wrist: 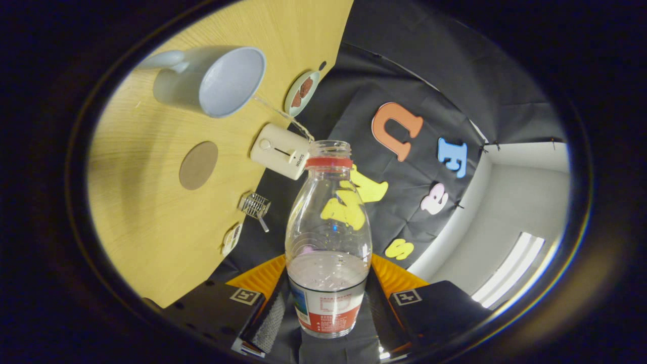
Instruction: Take the bottle from table, then pour the juice into the cup, finally place the bottle on the coaster
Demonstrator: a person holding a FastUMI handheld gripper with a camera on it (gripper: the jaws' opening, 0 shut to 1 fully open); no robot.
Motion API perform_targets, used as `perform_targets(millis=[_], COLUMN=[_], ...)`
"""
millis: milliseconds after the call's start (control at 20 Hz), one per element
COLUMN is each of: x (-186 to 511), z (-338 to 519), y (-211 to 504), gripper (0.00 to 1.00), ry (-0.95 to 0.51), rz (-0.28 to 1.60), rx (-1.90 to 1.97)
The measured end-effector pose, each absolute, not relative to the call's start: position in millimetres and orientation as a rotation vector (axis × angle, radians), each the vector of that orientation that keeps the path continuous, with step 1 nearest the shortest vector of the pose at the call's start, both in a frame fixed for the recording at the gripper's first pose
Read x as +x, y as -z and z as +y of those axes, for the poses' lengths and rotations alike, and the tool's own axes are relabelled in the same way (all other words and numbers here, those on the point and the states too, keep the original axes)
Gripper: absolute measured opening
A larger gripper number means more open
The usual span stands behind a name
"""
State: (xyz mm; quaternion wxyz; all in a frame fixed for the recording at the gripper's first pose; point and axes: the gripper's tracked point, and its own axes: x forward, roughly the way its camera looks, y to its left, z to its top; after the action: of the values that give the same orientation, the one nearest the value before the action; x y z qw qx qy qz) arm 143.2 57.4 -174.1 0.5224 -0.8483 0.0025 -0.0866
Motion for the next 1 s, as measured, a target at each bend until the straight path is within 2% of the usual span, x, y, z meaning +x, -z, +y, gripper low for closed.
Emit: perform_targets(millis=[1000], x=[135.6], z=[89.8], y=[158.0], gripper=[0.8], ry=[0.279], rz=[-0.145], rx=[-2.175])
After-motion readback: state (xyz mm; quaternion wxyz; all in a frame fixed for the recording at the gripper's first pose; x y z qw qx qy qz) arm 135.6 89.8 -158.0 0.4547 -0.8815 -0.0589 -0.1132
